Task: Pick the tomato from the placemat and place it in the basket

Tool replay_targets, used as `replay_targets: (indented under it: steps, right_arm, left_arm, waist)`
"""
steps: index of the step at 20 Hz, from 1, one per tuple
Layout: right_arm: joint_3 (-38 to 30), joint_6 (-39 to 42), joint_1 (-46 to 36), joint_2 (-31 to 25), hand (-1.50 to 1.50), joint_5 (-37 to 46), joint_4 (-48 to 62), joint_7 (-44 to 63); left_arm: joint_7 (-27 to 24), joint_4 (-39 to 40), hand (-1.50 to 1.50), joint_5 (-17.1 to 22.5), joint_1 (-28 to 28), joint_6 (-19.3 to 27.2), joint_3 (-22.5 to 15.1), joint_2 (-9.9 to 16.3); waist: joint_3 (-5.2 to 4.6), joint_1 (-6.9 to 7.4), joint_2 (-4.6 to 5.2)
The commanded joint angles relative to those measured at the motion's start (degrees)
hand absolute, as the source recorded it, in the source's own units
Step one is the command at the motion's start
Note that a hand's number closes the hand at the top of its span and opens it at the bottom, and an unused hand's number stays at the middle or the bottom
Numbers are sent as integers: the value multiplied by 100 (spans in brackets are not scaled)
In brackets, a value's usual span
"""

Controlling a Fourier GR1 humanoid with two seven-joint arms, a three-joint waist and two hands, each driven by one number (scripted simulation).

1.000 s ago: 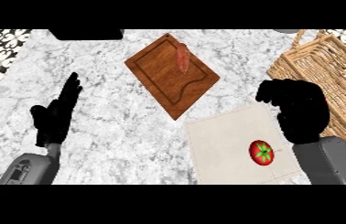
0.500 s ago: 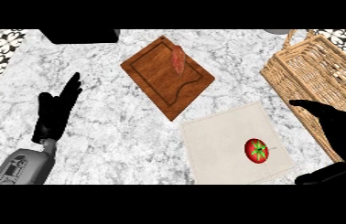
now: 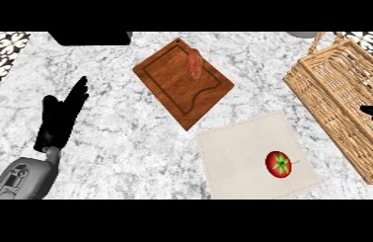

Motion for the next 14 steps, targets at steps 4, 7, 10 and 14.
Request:
replay_targets:
  steps: [4,7,10,14]
  right_arm:
    - [278,550,549,-593,-150,668,8,-1047]
    - [351,589,261,-696,-150,722,340,-1143]
    - [532,312,242,-494,-150,904,321,-943]
    - [356,137,357,-295,-150,698,592,-1114]
  left_arm:
    - [266,-325,0,-172,89,65,-77,-87]
    - [-13,108,0,-332,-129,162,-101,-442]
    - [94,269,0,-240,-304,-160,119,-293]
    - [82,-205,0,-184,125,-330,304,-88]
  waist:
    - [7,71,-8]
    - [4,87,18]
    - [1,77,14]
    - [2,101,3]
